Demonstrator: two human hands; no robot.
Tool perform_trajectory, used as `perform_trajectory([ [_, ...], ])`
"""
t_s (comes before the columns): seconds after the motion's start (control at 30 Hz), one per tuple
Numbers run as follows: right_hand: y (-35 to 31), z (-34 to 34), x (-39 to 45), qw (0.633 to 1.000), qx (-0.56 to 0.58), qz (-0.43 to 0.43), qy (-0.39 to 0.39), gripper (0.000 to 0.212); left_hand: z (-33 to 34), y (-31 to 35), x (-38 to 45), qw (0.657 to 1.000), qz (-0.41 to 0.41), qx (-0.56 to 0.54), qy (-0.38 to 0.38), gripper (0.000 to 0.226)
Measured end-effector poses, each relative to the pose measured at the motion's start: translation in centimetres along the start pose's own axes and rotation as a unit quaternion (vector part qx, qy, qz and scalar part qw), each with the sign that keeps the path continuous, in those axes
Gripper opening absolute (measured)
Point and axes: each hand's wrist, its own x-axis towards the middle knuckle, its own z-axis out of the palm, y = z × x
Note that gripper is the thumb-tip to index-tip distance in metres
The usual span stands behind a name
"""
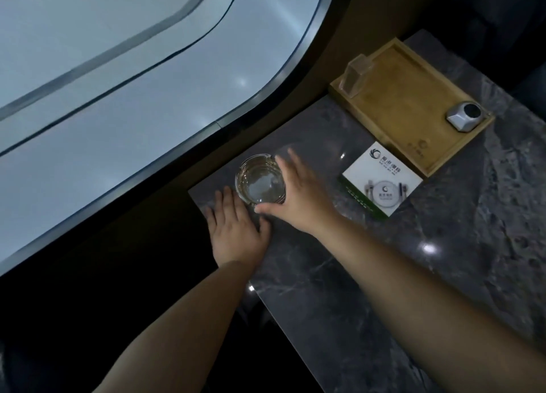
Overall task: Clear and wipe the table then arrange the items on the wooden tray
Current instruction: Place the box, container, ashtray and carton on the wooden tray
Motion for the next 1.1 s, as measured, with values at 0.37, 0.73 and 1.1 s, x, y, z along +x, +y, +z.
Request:
perform_trajectory([
  [0.37,2.7,-0.4,2.3,0.999,-0.029,0.006,-0.024,0.103,0.0,-0.1,0.0,1.000,0.002,-0.008,0.002,0.077],
  [0.73,1.4,0.2,4.7,0.996,-0.085,-0.028,-0.027,0.117,-0.1,-0.1,0.0,1.000,0.002,-0.010,-0.001,0.077],
  [1.1,1.8,0.7,4.9,0.992,-0.109,-0.063,0.017,0.106,-0.2,-0.1,-0.1,1.000,0.009,-0.001,-0.018,0.080],
])
